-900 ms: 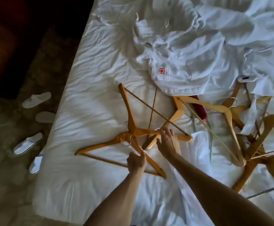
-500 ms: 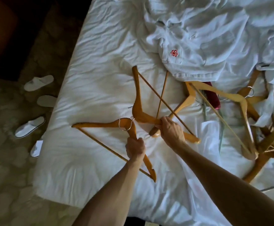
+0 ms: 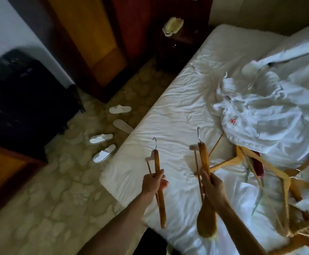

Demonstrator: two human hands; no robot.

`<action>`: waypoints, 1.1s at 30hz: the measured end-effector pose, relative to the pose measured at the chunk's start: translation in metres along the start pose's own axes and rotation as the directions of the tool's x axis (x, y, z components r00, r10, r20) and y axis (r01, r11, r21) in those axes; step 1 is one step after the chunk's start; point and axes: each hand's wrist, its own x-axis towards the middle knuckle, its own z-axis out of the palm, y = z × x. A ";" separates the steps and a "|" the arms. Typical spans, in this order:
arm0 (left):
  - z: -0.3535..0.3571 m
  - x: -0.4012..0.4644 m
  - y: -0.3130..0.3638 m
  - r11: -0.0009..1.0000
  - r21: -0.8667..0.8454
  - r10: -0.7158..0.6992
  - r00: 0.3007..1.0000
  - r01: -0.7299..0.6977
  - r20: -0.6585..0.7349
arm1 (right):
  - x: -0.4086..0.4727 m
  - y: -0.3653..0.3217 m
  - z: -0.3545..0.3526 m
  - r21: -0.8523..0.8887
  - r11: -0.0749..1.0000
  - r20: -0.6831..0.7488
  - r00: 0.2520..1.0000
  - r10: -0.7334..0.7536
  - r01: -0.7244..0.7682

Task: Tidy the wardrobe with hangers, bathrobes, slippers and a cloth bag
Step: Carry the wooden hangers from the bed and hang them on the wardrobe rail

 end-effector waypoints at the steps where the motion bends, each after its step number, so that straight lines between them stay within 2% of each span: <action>1: -0.010 -0.015 0.012 0.997 -0.078 0.007 1.000 -0.008 -0.017 | -0.009 -0.018 0.002 0.023 1.000 0.044 0.999 0.000 -0.001; 4: -0.049 -0.053 0.033 0.966 -0.251 0.045 0.994 -0.068 -0.095 | -0.029 -0.061 0.024 0.062 0.998 0.197 0.980 0.001 -0.013; 10: -0.145 -0.112 0.036 0.876 -0.375 0.204 0.938 -0.303 -0.280 | -0.058 -0.123 0.106 -0.007 0.999 0.500 0.865 -0.036 0.045; 17: -0.296 -0.191 -0.002 0.781 -0.421 0.245 0.846 -0.462 -0.473 | -0.144 -0.190 0.251 -0.047 0.964 0.765 0.630 -0.133 0.261; 20: -0.362 -0.216 -0.016 0.728 -0.444 0.240 0.800 -0.523 -0.549 | -0.190 -0.215 0.317 -0.007 0.945 0.856 0.490 -0.164 0.328; 23: -0.431 -0.234 -0.025 0.735 -0.363 0.257 0.730 -0.573 -0.633 | -0.231 -0.235 0.389 0.002 0.926 0.916 0.371 -0.153 0.377; 27: -0.536 -0.244 -0.028 0.715 -0.339 0.262 0.684 -0.611 -0.681 | -0.284 -0.263 0.495 0.083 0.920 0.949 0.251 -0.190 0.384; 33: -0.690 -0.248 -0.018 0.666 -0.311 0.278 0.612 -0.678 -0.740 | -0.350 -0.308 0.632 0.174 0.901 0.965 0.114 -0.236 0.397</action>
